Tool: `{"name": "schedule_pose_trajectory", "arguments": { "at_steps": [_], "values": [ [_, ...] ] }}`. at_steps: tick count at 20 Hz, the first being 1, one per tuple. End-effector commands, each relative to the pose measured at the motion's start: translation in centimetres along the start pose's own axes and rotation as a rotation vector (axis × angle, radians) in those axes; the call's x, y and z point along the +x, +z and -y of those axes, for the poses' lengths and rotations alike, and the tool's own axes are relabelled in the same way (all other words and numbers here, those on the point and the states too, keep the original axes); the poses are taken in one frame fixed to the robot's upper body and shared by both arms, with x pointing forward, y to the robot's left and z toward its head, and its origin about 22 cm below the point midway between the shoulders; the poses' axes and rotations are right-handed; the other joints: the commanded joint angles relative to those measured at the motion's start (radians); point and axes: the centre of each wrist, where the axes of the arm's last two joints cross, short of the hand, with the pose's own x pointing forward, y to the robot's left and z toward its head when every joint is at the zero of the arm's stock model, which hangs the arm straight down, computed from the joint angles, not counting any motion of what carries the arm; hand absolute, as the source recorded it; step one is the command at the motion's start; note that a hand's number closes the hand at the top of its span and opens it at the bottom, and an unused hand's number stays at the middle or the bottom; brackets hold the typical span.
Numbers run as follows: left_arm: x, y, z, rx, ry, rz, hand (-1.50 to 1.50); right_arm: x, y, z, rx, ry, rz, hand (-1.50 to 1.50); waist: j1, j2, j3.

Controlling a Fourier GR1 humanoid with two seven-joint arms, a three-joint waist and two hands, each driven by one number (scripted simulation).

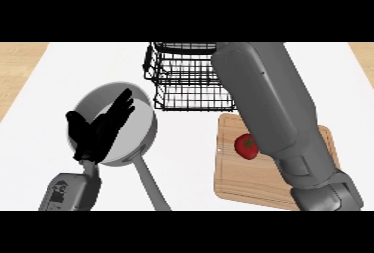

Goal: Pick the squash from the cutting board and place it in the tiered basket

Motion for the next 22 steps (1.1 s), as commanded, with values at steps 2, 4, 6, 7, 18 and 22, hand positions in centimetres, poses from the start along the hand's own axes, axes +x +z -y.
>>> {"name": "schedule_pose_trajectory", "arguments": {
  "at_steps": [2, 4, 6, 7, 18, 22],
  "values": [
    [1.0, -0.6, 0.1, -0.024, 0.002, 0.006, 0.0, -1.5, -1.3, -2.1, -0.004, -0.193, -0.063, 1.5, 0.025, 0.004, 0.001],
    [0.9, -1.0, 1.2, -0.036, 0.001, 0.014, 0.0, -1.4, -1.8, -1.6, -0.004, -0.32, -0.066, 1.5, 0.037, 0.01, 0.001],
    [0.6, -0.8, 0.6, -0.045, -0.022, -0.001, 0.0, -3.0, -1.8, -3.7, 0.027, -0.327, -0.031, -1.5, 0.049, 0.014, 0.001],
    [1.2, -0.8, 0.6, -0.047, -0.011, 0.014, 0.0, -2.8, -1.9, -4.2, 0.035, -0.336, -0.039, -1.5, 0.055, 0.013, 0.0],
    [2.2, -1.1, 2.6, -0.049, -0.002, 0.023, 0.0, -0.8, -2.2, -5.2, -0.113, -0.437, 0.145, -1.5, 0.057, 0.011, 0.0],
    [0.7, 0.4, 0.3, -0.027, -0.005, -0.003, 0.0, -1.3, -2.6, -5.1, -0.242, -0.501, 0.064, -1.5, 0.021, 0.002, 0.0]
  ]
}}
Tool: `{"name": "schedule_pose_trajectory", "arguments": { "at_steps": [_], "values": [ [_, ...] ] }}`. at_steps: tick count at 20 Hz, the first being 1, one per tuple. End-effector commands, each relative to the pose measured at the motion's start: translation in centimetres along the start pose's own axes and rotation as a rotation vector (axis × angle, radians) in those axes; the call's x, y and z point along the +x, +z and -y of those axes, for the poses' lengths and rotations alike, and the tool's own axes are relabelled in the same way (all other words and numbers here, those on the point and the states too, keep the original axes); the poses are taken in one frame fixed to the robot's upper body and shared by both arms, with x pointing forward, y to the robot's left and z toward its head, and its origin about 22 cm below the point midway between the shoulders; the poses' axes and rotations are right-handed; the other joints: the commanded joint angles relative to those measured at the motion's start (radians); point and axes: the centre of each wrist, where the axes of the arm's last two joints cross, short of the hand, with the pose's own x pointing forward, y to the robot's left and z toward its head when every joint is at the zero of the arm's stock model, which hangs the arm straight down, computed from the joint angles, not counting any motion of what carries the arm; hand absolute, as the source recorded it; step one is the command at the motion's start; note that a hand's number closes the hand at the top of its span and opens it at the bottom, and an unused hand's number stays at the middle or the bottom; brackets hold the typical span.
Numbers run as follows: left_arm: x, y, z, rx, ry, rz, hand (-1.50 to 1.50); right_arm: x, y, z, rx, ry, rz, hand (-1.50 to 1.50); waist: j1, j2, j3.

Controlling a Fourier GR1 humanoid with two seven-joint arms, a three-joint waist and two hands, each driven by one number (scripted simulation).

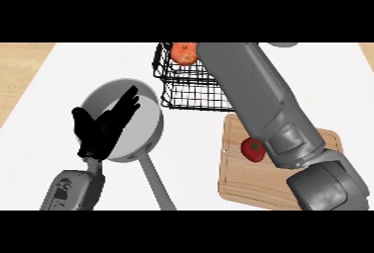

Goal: Pick the squash from the cutting board and place it in the tiered basket

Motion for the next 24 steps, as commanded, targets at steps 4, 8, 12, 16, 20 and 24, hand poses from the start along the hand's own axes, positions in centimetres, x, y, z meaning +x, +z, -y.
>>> {"name": "schedule_pose_trajectory", "arguments": {
  "at_steps": [4, 8, 12, 16, 20, 24],
  "values": [
    [-1.3, 0.0, -0.7, 0.075, 0.016, -0.025, 0.0, -2.2, -2.1, 2.5, -0.179, -0.11, -0.148, -1.5, -0.071, -0.013, 0.002],
    [-1.7, 2.1, -1.5, 0.101, 0.028, -0.026, 0.0, -3.8, -2.4, 4.2, -0.165, -0.041, -0.191, -1.5, -0.102, -0.034, 0.002],
    [-1.5, 2.2, -1.9, 0.126, 0.052, -0.05, 0.0, -5.9, -1.7, 7.2, -0.033, -0.052, -0.163, -1.5, -0.14, -0.047, 0.003],
    [-2.9, 3.0, -3.4, 0.17, 0.04, -0.082, 0.0, -8.6, -1.6, 11.5, 0.077, 0.025, -0.157, -1.5, -0.171, -0.053, 0.003],
    [-2.4, 3.2, -3.0, 0.176, 0.063, -0.056, 0.0, -10.0, -0.9, 17.3, 0.116, 0.031, -0.152, -1.5, -0.188, -0.057, 0.003],
    [-2.1, 3.4, -3.9, 0.184, 0.052, -0.055, 0.0, -10.4, 0.9, 23.5, 0.14, 0.039, -0.144, -1.5, -0.187, -0.05, 0.003]
  ]
}}
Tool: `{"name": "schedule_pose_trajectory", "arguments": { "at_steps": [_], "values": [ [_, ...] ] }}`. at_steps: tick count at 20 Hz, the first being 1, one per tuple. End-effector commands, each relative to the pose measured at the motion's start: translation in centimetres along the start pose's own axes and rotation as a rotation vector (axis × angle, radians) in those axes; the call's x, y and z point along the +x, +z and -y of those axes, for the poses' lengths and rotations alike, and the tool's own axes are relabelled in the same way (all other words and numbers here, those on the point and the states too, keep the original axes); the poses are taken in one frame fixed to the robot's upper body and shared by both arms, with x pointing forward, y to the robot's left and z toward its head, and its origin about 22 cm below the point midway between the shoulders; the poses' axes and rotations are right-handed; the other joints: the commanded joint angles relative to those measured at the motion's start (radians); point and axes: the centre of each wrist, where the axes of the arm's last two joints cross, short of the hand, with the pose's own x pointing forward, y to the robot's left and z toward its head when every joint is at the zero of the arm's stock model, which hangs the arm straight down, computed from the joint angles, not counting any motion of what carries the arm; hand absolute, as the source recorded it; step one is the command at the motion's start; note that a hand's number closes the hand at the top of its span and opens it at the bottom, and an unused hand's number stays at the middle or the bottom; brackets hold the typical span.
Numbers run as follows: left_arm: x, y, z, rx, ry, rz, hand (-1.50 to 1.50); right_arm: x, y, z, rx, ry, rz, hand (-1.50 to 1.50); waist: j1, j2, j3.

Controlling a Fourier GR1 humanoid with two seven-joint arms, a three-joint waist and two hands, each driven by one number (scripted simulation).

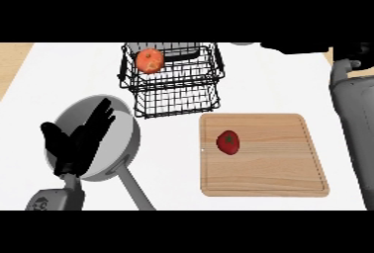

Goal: Pick the squash from the cutting board and place it in the tiered basket

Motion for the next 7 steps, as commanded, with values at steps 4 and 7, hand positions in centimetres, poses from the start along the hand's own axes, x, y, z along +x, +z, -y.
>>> {"name": "schedule_pose_trajectory", "arguments": {
  "at_steps": [4, 7],
  "values": [
    [0.2, 0.3, 0.0, 0.001, -0.012, 0.021, 0.0, -1.6, 5.8, 10.6, 0.022, 0.036, 0.026, -1.5, -0.006, 0.007, 0.0],
    [0.3, 0.2, -0.3, -0.004, 0.005, 0.024, 0.0, -0.5, 8.7, 15.2, -0.008, 0.035, 0.047, -1.5, 0.002, 0.01, 0.0]
  ]
}}
